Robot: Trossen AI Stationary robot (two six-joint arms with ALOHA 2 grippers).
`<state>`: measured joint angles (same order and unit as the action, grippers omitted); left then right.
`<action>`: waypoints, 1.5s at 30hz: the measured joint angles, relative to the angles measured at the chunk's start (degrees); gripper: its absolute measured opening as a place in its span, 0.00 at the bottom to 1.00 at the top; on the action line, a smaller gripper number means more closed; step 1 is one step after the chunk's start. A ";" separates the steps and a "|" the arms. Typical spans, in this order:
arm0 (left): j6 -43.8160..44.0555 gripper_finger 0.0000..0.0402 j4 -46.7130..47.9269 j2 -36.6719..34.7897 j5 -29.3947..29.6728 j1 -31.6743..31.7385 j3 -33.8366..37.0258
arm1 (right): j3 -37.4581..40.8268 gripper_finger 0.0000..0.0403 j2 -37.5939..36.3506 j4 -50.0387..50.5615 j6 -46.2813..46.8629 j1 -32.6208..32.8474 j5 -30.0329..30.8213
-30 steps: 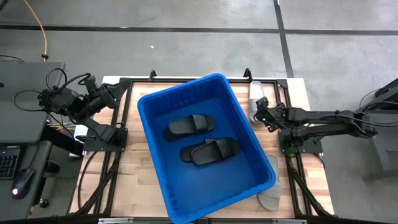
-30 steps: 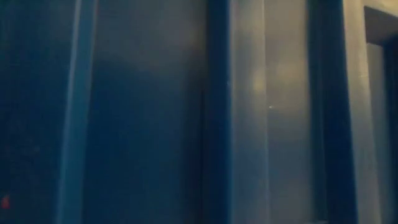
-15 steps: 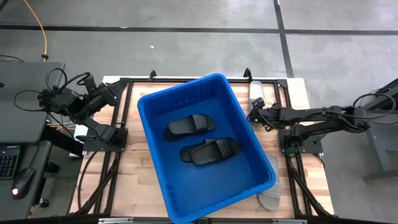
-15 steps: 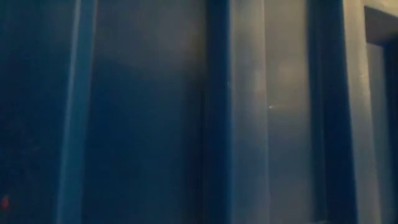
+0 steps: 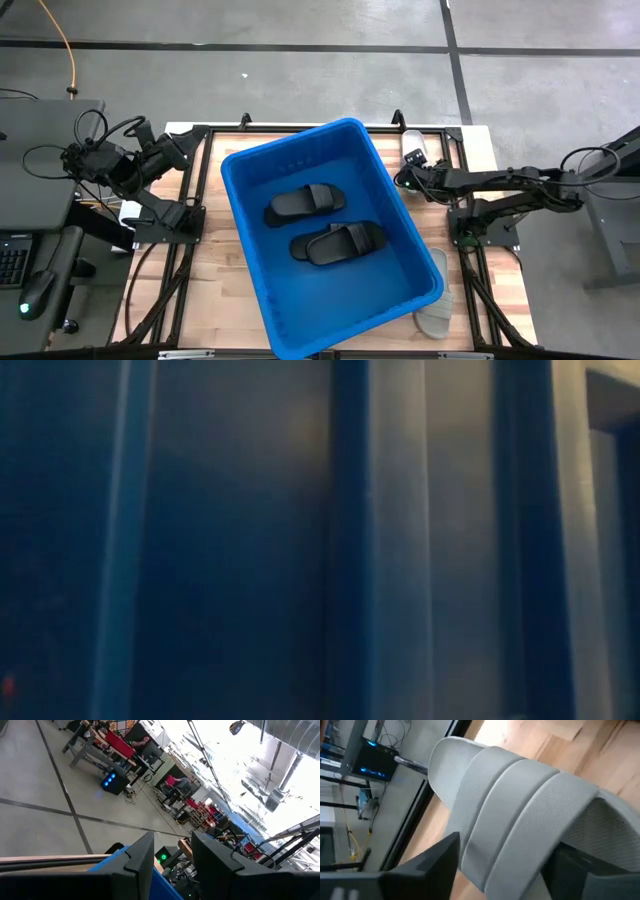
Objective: Pick and place slides into bin
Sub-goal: Put the top white slide in the bin
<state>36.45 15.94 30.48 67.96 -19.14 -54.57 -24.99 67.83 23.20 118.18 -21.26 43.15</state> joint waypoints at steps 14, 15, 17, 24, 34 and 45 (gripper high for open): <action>0.02 0.30 0.00 0.02 0.00 0.00 0.00 | -0.02 0.01 -0.84 -6.51 -17.49 -3.94 -10.22; 0.02 0.30 0.00 0.00 0.00 0.00 0.00 | -0.02 0.01 -1.42 -7.13 -17.56 -3.57 -10.05; -0.13 0.30 0.02 0.00 0.00 0.00 0.00 | -0.02 0.01 -3.09 -6.78 -16.30 -2.73 -8.77; -1.52 0.30 0.11 0.00 0.00 0.00 0.00 | 0.00 0.00 -11.66 -5.06 -17.68 -1.22 -2.78; -1.89 0.30 0.57 0.02 0.02 0.00 0.00 | -0.87 0.00 -24.82 -4.78 -26.69 -1.14 3.32; -1.65 0.30 0.49 0.02 -0.67 0.00 0.00 | -14.81 0.00 -31.75 -5.55 -48.72 -1.14 -2.77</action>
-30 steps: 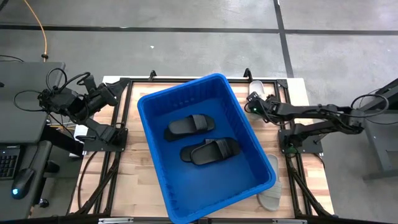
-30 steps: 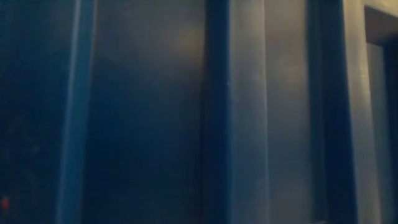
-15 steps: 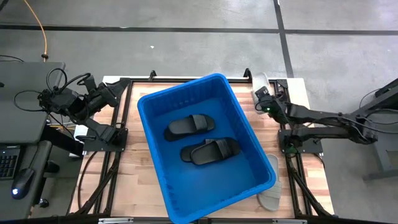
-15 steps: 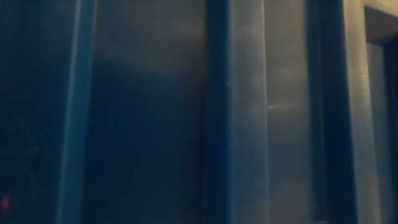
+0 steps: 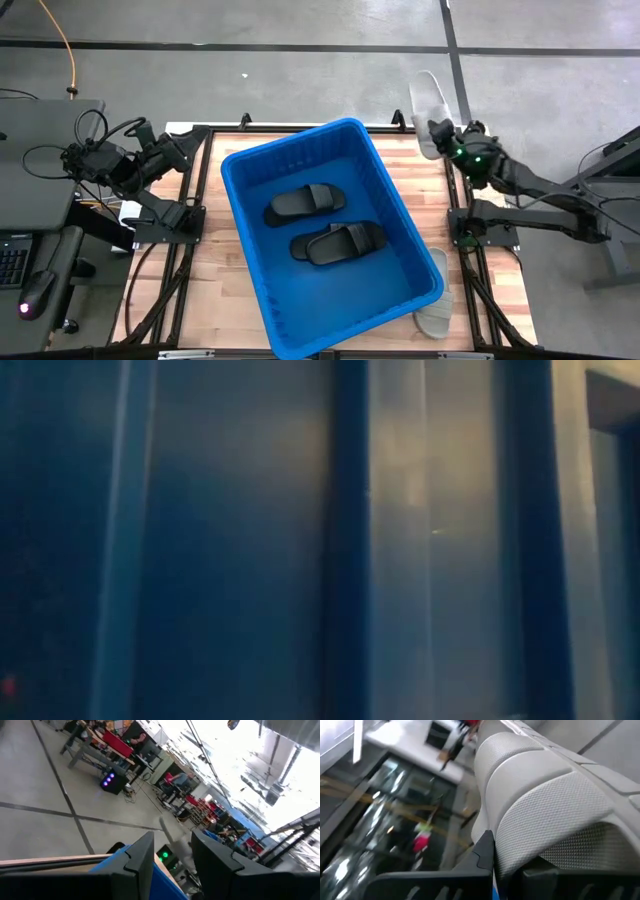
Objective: Pick and place slides into bin
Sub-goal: Put the top white slide in the bin
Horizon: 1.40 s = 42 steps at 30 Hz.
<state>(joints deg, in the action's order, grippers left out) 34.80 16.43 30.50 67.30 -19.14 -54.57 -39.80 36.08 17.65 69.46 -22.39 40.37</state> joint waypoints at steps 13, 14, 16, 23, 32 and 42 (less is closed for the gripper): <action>3.05 0.30 0.27 0.12 -15.27 0.00 0.00 | -11.06 0.00 11.45 0.23 -1.20 3.01 -36.07; 4.24 0.30 0.35 0.32 -15.30 0.00 0.00 | -11.71 0.00 12.20 0.29 -1.77 3.99 -37.45; 6.40 0.32 0.44 0.89 -15.32 0.00 0.00 | -13.04 0.00 13.13 0.37 -3.05 5.77 -39.89; 21.95 0.54 7.15 4.93 -17.70 -0.02 0.02 | -17.35 0.00 13.36 1.95 -5.81 11.32 -50.52; 41.27 0.79 4.53 14.06 -29.86 0.00 0.02 | -22.32 0.00 13.50 7.87 -4.47 19.54 -57.76; 43.00 0.75 -15.33 26.70 -39.78 0.00 0.00 | -22.50 0.00 15.52 4.96 2.03 27.11 -58.11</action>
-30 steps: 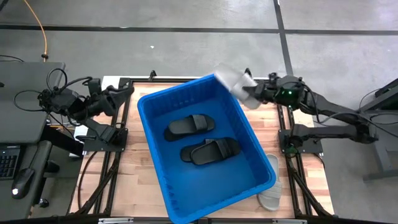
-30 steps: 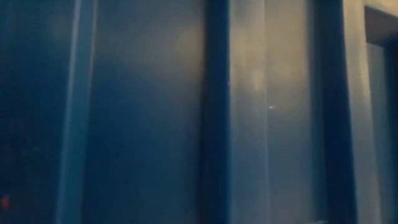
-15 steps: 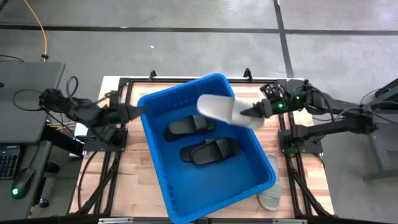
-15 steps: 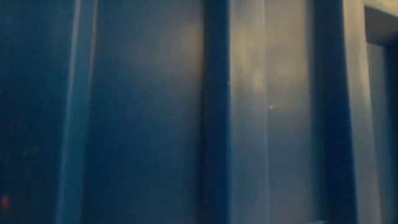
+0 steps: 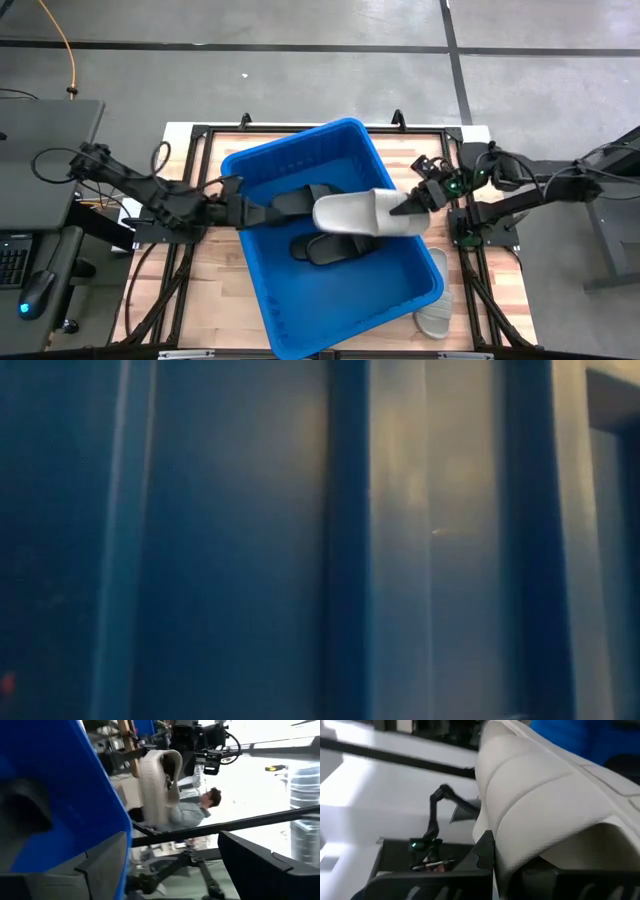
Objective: Pick and place slides into bin
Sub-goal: Put the top white slide in the bin
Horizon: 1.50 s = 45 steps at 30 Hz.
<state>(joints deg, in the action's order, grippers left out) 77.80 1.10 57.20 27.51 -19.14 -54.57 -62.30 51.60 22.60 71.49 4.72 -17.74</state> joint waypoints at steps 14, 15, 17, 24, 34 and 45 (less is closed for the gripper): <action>16.66 0.62 -8.16 8.43 -13.50 0.00 0.00 | 0.02 0.00 9.43 -8.24 0.49 5.22 -4.36; 17.40 0.62 -8.53 8.85 -14.89 0.00 0.00 | 0.02 0.00 9.76 -8.53 0.45 5.22 -4.64; 18.68 0.61 -8.32 9.44 -16.58 0.00 0.02 | 0.02 0.00 10.56 -9.81 0.53 5.19 -5.49; 20.19 0.61 -8.67 10.22 -18.94 0.00 0.00 | 0.02 0.00 12.49 -14.84 4.71 5.27 -11.01; 14.44 0.61 -12.08 5.83 -24.92 -0.04 0.02 | 0.04 0.00 12.99 -7.06 8.63 5.79 -10.98; 1.40 0.61 -11.34 -3.08 -12.59 0.04 0.00 | 0.07 0.00 22.61 -9.44 16.18 7.00 -8.65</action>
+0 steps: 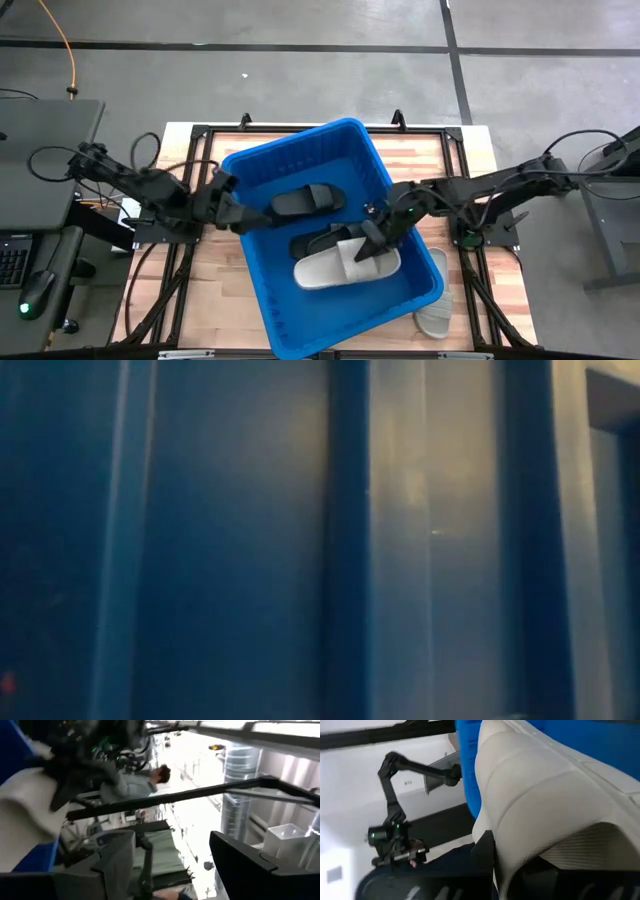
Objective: Pick and place slides into bin
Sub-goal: Put the top white slide in the bin
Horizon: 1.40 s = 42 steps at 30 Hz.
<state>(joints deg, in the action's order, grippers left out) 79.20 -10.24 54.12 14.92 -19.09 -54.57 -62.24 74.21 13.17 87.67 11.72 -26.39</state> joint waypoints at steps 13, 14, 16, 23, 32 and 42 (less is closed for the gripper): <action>-13.62 0.61 0.22 -8.48 4.13 0.00 0.01 | 0.02 0.00 10.11 -2.73 11.92 0.53 -2.20; -14.17 0.61 0.28 -8.85 4.09 0.00 0.02 | 0.02 0.00 10.93 -2.66 11.91 0.39 -2.59; -14.87 0.61 0.12 -9.66 3.96 0.00 0.00 | 0.02 0.00 12.34 -1.90 11.49 0.29 -2.63; -15.90 0.61 0.26 -11.75 0.18 0.00 0.00 | 0.02 0.00 17.06 -2.01 9.00 0.31 -3.12; -15.94 0.61 1.53 -13.07 -0.84 -0.05 0.00 | -0.02 0.00 20.82 -0.11 9.09 0.73 -4.52; -15.96 0.61 3.23 -13.42 -0.80 -0.04 0.02 | -0.04 0.00 21.23 4.11 7.68 0.71 -5.40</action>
<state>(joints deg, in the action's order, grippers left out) 63.24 -7.01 40.71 14.12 -19.14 -54.54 -62.28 95.44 17.27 95.35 12.43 -31.79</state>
